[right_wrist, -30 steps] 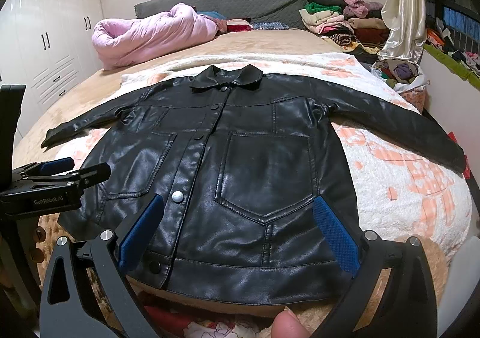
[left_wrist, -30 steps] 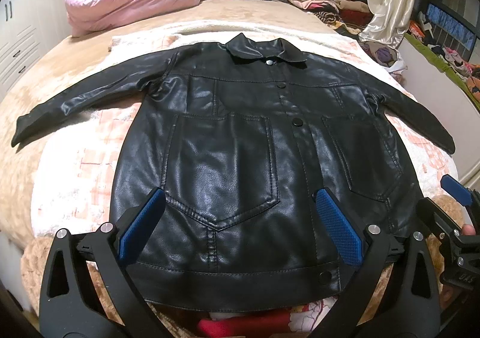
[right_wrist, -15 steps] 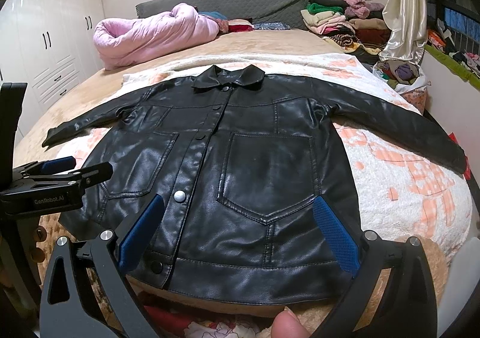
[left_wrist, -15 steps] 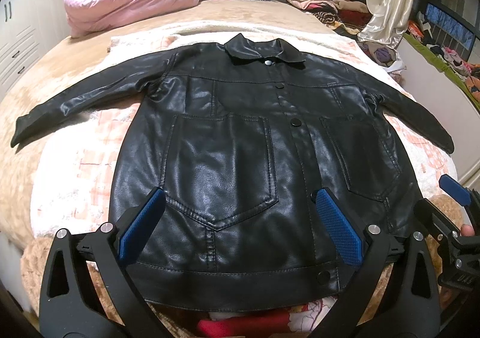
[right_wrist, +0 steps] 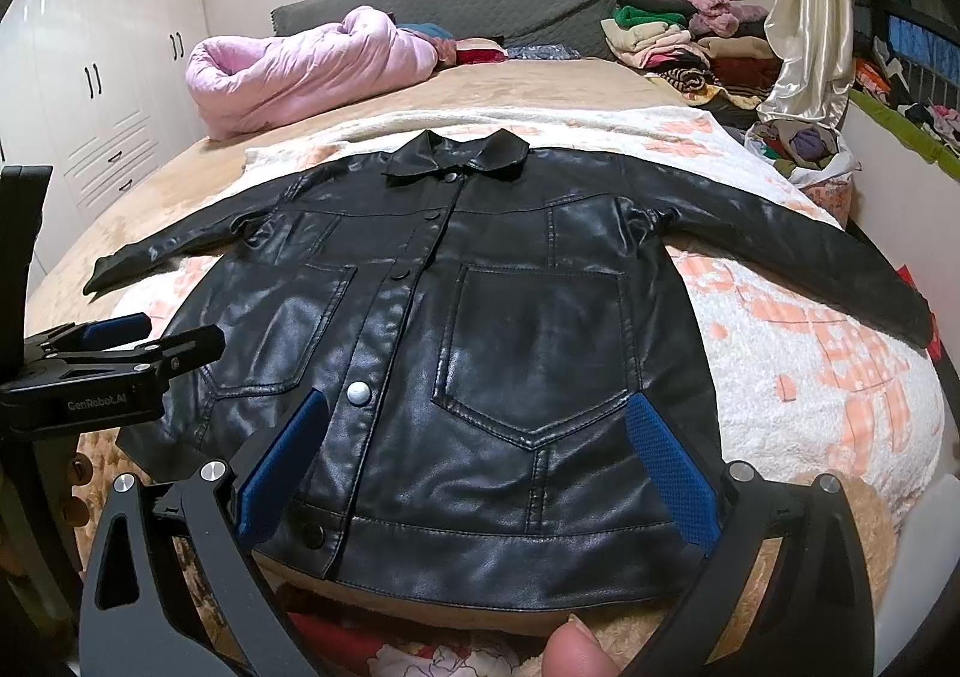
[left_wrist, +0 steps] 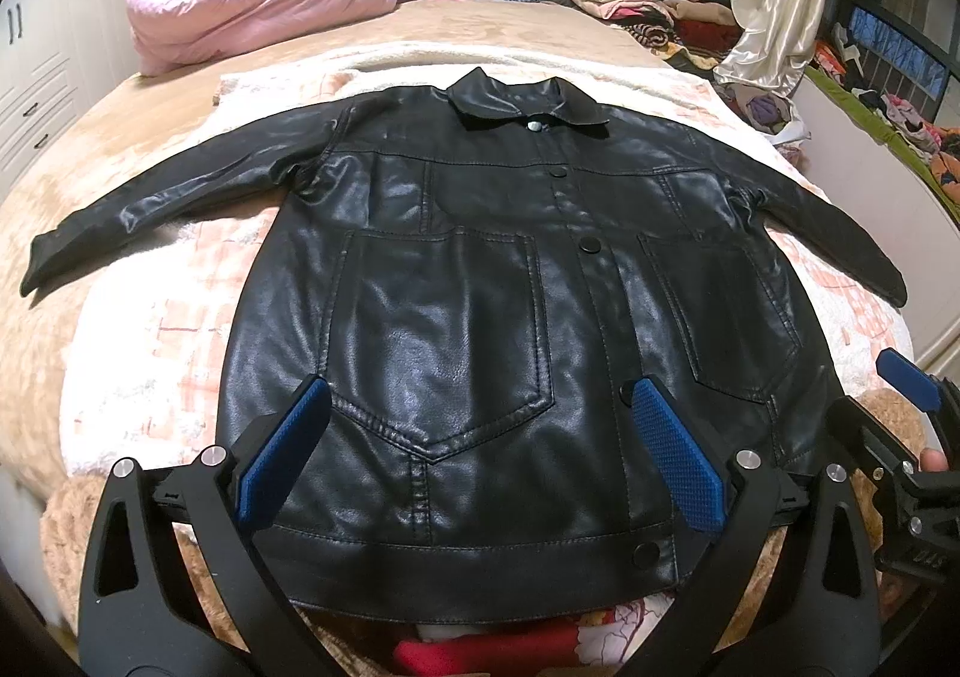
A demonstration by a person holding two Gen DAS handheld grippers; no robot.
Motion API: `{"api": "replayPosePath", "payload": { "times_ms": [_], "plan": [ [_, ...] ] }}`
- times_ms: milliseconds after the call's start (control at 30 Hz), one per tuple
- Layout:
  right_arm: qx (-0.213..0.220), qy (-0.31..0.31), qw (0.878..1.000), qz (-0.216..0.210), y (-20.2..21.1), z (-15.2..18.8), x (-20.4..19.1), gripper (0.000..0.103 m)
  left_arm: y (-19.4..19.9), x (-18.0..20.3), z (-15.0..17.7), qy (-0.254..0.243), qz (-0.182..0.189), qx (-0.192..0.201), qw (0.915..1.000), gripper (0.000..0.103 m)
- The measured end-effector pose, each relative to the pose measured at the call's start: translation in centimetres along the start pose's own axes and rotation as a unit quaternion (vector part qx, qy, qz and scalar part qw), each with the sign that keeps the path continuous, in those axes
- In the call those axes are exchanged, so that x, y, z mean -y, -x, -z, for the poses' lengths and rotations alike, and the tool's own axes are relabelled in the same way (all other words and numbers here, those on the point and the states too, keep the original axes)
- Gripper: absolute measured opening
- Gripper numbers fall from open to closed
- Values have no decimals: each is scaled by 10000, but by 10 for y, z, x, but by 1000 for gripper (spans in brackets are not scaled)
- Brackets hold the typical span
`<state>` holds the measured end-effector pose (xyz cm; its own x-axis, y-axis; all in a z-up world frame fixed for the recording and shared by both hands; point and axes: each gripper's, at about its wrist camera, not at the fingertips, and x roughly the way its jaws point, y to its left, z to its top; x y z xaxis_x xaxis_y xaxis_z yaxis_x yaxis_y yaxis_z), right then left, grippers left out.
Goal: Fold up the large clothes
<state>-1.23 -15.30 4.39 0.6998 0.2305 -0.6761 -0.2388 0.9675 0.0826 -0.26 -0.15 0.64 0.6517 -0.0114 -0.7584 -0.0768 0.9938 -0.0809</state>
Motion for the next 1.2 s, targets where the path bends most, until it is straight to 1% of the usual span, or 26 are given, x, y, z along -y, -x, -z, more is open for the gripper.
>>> {"api": "replayPosePath", "payload": {
  "times_ms": [733, 933, 1200],
  "plan": [
    [-6, -9, 10000, 14, -6, -2, 4, 99, -1, 3, -4, -13, -12, 16, 10000, 94],
    [14, -35, 10000, 33, -12, -11, 10, 99, -8, -2, -18, 14, 1, 25, 10000, 94],
    [50, -43, 9999, 125, -25, -37, 17, 99, -22, -5, -41, 41, -48, 51, 10000, 94]
  ]
}}
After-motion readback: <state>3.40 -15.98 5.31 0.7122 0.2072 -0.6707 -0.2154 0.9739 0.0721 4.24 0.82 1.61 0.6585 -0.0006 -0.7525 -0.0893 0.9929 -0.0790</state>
